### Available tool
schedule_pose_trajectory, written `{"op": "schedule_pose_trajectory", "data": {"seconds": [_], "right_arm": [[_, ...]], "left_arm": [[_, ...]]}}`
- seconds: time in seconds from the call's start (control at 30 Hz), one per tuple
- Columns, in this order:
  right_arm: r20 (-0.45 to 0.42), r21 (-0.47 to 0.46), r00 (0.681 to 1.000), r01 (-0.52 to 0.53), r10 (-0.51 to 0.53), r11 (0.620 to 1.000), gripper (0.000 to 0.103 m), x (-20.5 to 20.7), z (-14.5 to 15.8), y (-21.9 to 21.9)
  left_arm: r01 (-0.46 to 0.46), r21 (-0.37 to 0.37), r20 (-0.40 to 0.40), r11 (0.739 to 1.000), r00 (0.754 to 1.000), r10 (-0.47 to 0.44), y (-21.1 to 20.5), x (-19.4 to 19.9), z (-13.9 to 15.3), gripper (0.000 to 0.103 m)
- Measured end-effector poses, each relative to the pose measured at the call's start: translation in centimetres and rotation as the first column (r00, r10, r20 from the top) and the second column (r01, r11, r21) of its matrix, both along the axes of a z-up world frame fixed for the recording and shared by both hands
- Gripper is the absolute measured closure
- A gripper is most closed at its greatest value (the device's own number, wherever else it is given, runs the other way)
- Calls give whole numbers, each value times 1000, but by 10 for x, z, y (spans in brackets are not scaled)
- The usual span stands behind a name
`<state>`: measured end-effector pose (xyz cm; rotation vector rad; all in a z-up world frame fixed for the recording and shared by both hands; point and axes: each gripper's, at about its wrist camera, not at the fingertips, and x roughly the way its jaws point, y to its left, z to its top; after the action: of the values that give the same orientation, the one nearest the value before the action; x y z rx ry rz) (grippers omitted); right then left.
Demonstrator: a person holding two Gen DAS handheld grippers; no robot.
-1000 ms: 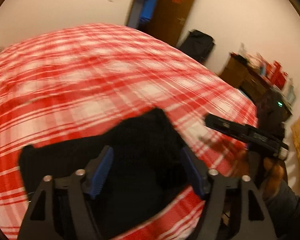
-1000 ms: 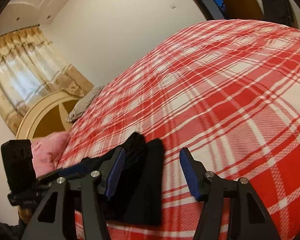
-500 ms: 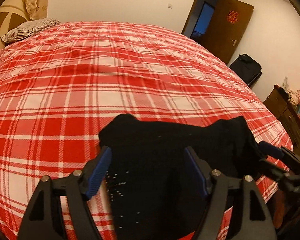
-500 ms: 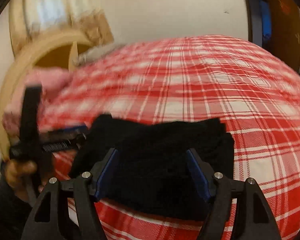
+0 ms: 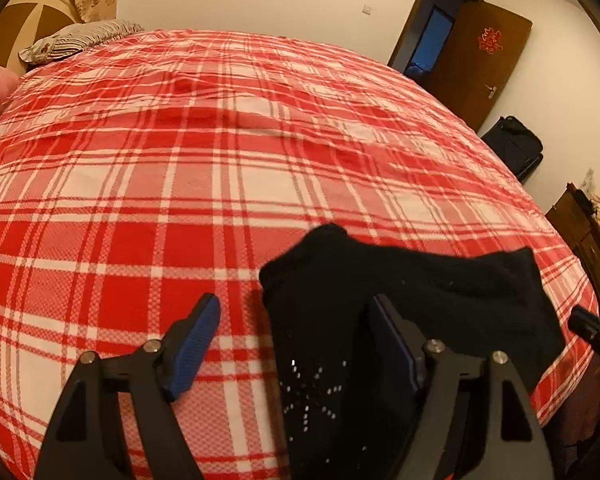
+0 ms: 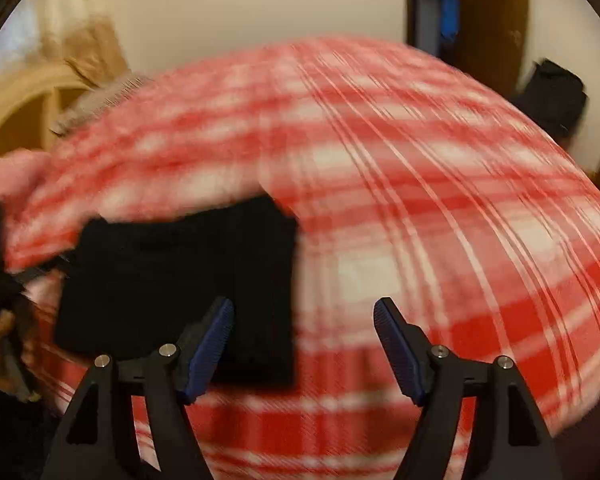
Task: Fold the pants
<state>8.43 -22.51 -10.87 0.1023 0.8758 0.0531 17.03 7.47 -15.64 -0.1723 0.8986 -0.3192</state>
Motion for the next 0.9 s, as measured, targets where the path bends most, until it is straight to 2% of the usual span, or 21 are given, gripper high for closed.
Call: {"op": "schedule_pose_trajectory", "data": {"seconds": [0.1, 0.13, 0.17, 0.27, 0.37, 0.4, 0.47, 0.53, 0.63, 0.77, 0.8, 0.9], "right_arm": [[47, 81, 998, -37, 33, 996, 30, 23, 4, 7], [44, 88, 999, -32, 29, 996, 35, 32, 3, 7], [38, 101, 999, -36, 32, 994, 44, 41, 0, 8], [-31, 174, 999, -30, 36, 984, 51, 68, -19, 6], [-64, 179, 998, -6, 18, 984, 55, 71, -32, 3], [-68, 206, 997, -33, 47, 978, 61, 70, -34, 5], [-61, 226, 996, -56, 71, 972, 82, 65, -33, 5], [-26, 256, 997, -70, 79, 964, 89, 60, -25, 1], [9, 258, 998, -68, 68, 964, 89, 53, -14, -6], [-74, 248, 996, -20, 40, 968, 89, 63, -41, -14], [-84, 274, 996, -4, 28, 962, 89, 65, -50, -19], [-74, 302, 997, 2, 21, 953, 89, 64, -49, -24]], "left_arm": [[0, 13, 18, 1000, 1000, -1, -2, 2, 6, 24], [2, 13, 23, 1000, 1000, -2, -2, 4, 7, 24], [4, 14, 25, 1000, 1000, -4, -2, 5, 8, 24], [3, 23, 17, 1000, 1000, -3, -2, 7, 7, 23], [3, 26, 13, 1000, 1000, -3, -2, 8, 6, 23], [4, 26, 12, 1000, 1000, -4, -2, 8, 5, 23], [6, 30, 10, 1000, 1000, -6, -3, 10, 5, 23], [9, 31, 16, 999, 1000, -10, -5, 11, 7, 23], [4, 53, 29, 999, 1000, -6, -8, 14, 9, 17], [-25, 116, 24, 993, 999, 22, -11, 27, -8, 8], [-29, 106, 7, 994, 1000, 29, -9, 31, -13, 7], [-38, 89, 7, 995, 999, 37, -5, 30, -10, 6]]}}
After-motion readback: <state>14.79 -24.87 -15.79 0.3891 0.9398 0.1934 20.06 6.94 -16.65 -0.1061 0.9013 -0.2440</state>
